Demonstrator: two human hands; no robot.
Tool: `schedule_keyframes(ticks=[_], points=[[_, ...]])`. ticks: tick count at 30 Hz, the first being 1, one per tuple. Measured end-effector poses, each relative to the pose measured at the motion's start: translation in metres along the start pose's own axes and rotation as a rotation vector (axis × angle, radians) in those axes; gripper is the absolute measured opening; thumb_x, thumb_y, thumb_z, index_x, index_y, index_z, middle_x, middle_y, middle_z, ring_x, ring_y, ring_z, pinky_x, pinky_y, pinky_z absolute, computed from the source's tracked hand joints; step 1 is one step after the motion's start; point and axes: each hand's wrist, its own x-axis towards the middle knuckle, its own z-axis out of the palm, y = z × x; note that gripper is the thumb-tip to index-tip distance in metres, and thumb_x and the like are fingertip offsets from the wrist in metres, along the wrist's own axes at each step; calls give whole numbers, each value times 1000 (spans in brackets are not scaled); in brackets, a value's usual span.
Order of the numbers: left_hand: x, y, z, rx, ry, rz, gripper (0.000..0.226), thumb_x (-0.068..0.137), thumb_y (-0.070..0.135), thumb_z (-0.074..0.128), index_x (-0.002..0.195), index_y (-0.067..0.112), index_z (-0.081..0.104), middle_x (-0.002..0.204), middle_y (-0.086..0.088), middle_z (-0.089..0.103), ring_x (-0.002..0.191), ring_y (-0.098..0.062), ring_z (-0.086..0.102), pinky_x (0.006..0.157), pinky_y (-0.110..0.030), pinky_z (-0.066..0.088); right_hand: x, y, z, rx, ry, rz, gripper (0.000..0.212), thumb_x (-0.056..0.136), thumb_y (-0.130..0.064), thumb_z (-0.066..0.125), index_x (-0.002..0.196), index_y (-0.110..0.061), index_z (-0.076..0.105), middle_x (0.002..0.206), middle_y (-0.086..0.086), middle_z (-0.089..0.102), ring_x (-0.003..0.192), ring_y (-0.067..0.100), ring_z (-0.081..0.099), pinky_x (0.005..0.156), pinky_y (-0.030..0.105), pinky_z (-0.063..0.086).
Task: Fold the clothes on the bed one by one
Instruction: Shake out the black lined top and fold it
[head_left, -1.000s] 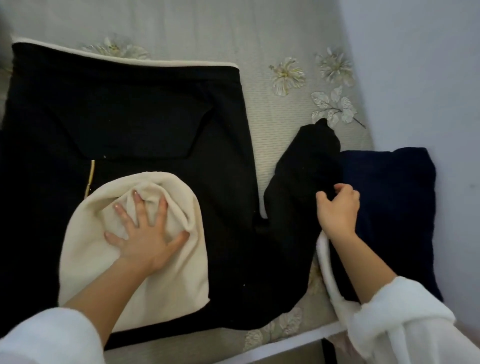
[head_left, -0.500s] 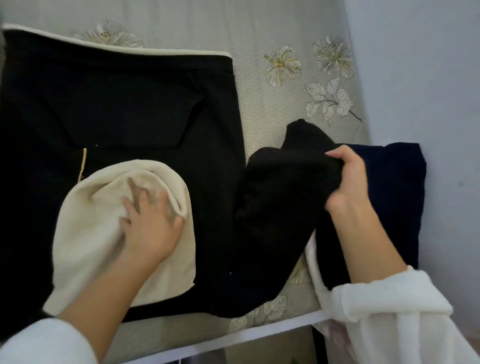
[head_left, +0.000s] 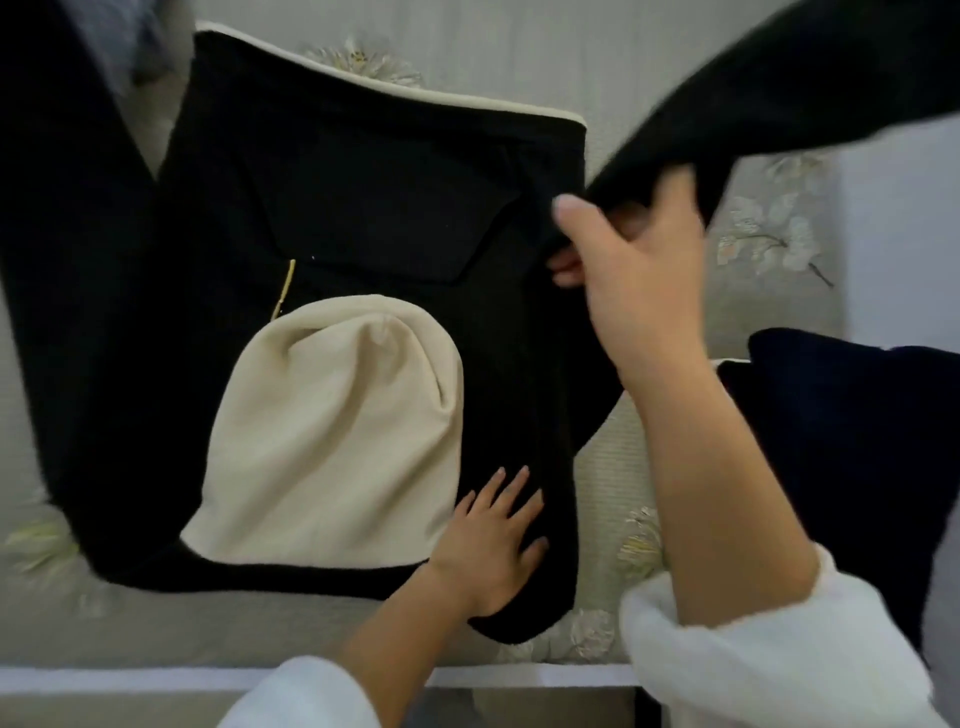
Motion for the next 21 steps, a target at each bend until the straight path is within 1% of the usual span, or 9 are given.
schedule_keyframes(ticks=[2,4,7,9,10,12,15,18,21], points=[[-6,-3,0,39,21,17,56,98,37,35,150,19,24,157,-4,22,147,-23,9,120,-39,7,15,12,34,-170,-390,103,70,86,-38,65,147,-22,34,126,3,61,114,12,60,89,23,48],[-15,-7,3,-24,83,-64,55,93,23,46,145,11,33,152,-9,32,144,-23,20,119,-34,6,14,39,51,-406,-596,138,67,90,-42,60,149,-25,32,146,0,45,133,14,43,98,20,34],[-25,-16,6,169,2,72,54,97,26,38,148,11,28,150,-14,35,144,-27,17,120,-40,-2,-12,89,43,-636,-605,126,60,95,-34,53,150,-26,28,152,0,37,139,20,34,105,27,28],[-32,-24,5,239,-12,153,55,97,29,38,149,13,31,150,-13,35,145,-27,14,120,-42,-2,-37,119,35,-835,-658,130,67,95,-37,51,152,-35,15,158,2,22,146,24,18,114,43,23],[-35,-28,3,226,25,174,53,96,28,40,147,14,36,149,-12,37,143,-26,18,120,-40,2,-49,132,32,-934,-701,124,72,95,-41,51,151,-40,6,161,1,12,148,25,7,115,49,18],[-43,-39,-4,97,113,172,45,94,21,43,138,16,49,139,-9,47,134,-25,34,114,-35,24,-67,150,31,-1040,-748,96,76,95,-48,48,149,-47,-6,162,0,-1,148,25,-5,117,50,10],[-58,-58,-21,-116,344,126,31,91,12,47,116,14,66,119,-3,59,113,-21,52,91,-31,43,-81,159,36,-1081,-685,92,75,95,-49,45,149,-44,-7,162,1,-2,148,24,-7,118,46,6],[-72,-83,-44,-292,519,17,28,87,5,52,105,16,70,108,4,63,104,-13,53,86,-28,45,-92,148,53,-993,-573,97,79,93,-39,51,150,-41,-3,162,2,2,149,24,-2,118,46,12],[-84,-116,-70,-368,623,-88,26,87,3,52,97,18,70,99,11,57,98,-4,49,84,-18,40,-104,128,86,-933,-440,-29,80,90,-21,52,152,-36,4,161,4,8,148,22,3,116,46,16]])
